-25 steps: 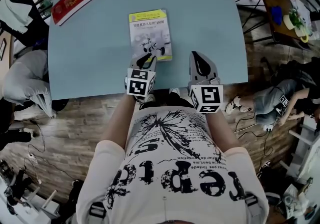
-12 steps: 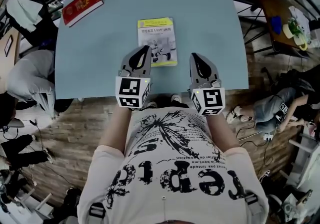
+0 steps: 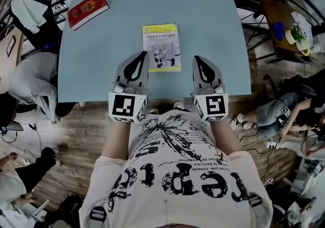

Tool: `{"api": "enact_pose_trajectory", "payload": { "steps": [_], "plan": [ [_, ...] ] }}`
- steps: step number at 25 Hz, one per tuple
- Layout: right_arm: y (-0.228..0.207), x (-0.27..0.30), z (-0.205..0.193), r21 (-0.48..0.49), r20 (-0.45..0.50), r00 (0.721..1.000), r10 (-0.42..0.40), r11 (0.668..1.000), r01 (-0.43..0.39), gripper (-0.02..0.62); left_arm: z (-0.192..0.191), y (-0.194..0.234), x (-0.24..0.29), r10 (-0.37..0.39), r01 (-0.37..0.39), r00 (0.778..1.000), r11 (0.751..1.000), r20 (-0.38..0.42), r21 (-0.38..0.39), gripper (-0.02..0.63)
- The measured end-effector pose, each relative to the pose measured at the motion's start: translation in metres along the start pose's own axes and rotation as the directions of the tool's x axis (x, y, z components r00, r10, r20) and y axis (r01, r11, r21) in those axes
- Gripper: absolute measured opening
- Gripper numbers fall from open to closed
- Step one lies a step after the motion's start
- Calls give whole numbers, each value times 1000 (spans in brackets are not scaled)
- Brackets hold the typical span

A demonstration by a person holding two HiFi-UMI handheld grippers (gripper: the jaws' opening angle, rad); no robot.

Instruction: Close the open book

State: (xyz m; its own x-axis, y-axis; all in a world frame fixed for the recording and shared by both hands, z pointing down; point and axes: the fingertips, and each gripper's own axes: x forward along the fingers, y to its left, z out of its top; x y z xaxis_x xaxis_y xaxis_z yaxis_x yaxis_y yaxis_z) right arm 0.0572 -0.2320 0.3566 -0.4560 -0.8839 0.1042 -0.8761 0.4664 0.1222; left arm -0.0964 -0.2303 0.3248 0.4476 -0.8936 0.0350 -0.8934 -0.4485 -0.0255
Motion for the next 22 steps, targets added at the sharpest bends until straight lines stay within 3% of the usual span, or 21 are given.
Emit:
{"api": "enact_pose_trajectory", "payload": {
  "steps": [22],
  "plan": [
    [-4,8,1,-13,-14,1000,9,1000,-9,8,-7,-2,5,-12,11,999,1000,-32,-19,18]
  ]
}}
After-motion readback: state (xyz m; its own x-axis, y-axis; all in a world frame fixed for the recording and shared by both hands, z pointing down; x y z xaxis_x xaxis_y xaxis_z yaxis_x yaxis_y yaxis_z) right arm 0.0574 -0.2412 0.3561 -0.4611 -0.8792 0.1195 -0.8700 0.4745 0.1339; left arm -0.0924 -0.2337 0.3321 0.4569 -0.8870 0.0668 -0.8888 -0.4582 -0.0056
